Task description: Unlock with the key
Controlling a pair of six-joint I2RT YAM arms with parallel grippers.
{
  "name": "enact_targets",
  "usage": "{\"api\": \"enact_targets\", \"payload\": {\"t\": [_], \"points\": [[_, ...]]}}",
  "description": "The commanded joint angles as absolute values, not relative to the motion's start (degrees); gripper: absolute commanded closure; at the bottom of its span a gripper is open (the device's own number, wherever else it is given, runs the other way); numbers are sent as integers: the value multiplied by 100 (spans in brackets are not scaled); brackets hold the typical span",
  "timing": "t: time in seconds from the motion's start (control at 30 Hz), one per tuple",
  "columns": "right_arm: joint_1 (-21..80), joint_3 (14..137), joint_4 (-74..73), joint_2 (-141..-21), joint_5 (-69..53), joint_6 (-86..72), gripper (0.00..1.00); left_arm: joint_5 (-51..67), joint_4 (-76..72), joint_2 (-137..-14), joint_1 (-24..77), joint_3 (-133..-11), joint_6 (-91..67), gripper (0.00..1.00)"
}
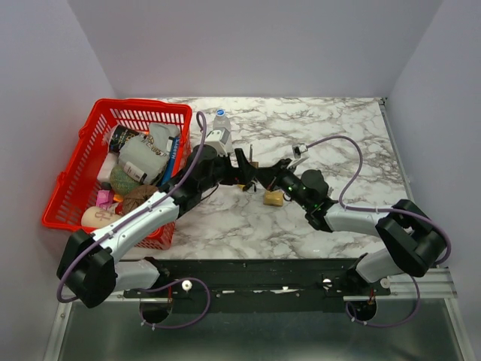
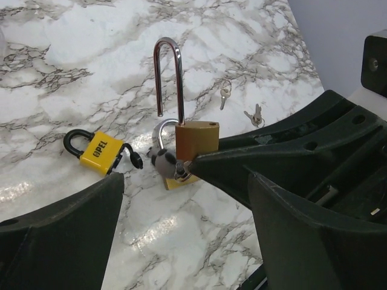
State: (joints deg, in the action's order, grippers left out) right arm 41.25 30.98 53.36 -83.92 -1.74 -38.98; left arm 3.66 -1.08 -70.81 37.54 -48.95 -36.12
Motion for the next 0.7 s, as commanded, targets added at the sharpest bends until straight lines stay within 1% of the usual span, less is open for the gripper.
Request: {"api": "enact_targets", "payload": {"t": [0.0,0.2,0.33,0.53,0.67], "points": [[4104,2989,5590,-8227,290,-3920,99,211,-9,-6777,3665,-4992,-3446,1],[3727,2892,5423,-8060,45,-3937,99,44,88,-6452,3534,-4975,-3252,1],[3043,2996,5221,-8077,-1173,-4069,99,70,26,-6241,3498,-4869,-3173,1],[2304,3366,4957,-8595,-2608,-4262,99,141,26,-6258,3481,-4860,-3155,1],[2224,3665,4931,-9052,-2997,-4350,99,167,-97,-6275,3463,-4852,-3155,1]]}}
